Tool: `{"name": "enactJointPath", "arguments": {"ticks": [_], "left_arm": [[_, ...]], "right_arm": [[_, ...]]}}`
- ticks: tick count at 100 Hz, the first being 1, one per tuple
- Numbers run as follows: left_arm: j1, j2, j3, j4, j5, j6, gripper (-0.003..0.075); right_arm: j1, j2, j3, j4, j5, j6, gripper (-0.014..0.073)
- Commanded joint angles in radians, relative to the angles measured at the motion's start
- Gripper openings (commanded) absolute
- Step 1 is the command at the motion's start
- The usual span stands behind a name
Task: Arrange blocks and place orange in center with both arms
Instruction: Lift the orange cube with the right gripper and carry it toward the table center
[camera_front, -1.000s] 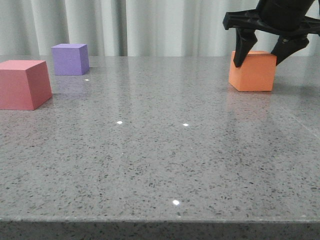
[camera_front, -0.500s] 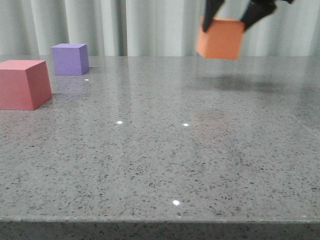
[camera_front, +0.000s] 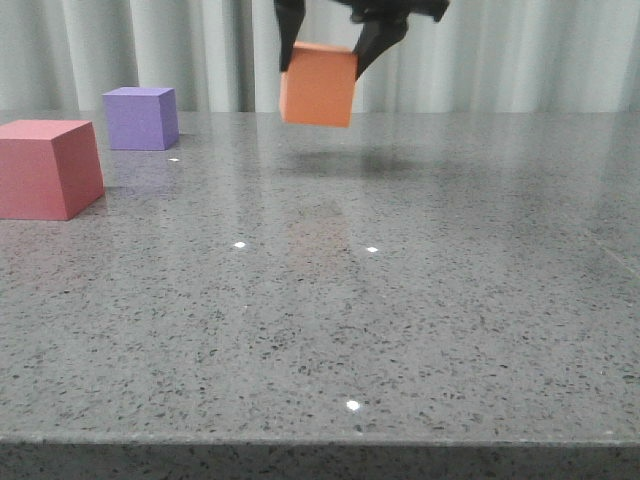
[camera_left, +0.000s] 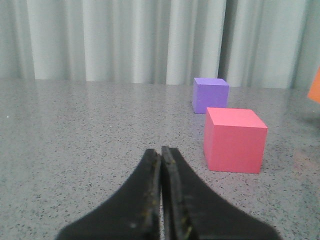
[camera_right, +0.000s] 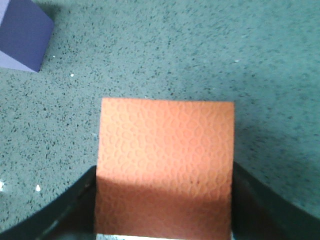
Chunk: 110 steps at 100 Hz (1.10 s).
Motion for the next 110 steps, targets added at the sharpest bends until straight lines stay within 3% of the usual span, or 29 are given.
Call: {"name": "enactJointPath", "arguments": {"ticks": [1, 62, 89, 110], "left_arm": [[0.001, -0.032, 0.041, -0.006, -0.080, -0.002, -0.0019], [0.001, -0.032, 0.041, -0.006, -0.080, -0.002, -0.0019], [0.001, -0.032, 0.041, -0.006, -0.080, -0.002, -0.0019], [0.001, -0.032, 0.041, -0.006, -0.080, -0.002, -0.0019]], "right_arm": [[0.011, -0.023, -0.073, -0.024, -0.030, 0.019, 0.0416], [0.027, 0.057, -0.094, -0.019, -0.039, 0.049, 0.0423], [0.027, 0.050, -0.094, -0.019, -0.044, 0.048, 0.0623], [0.025, -0.001, -0.094, -0.019, -0.058, -0.011, 0.0638]]}}
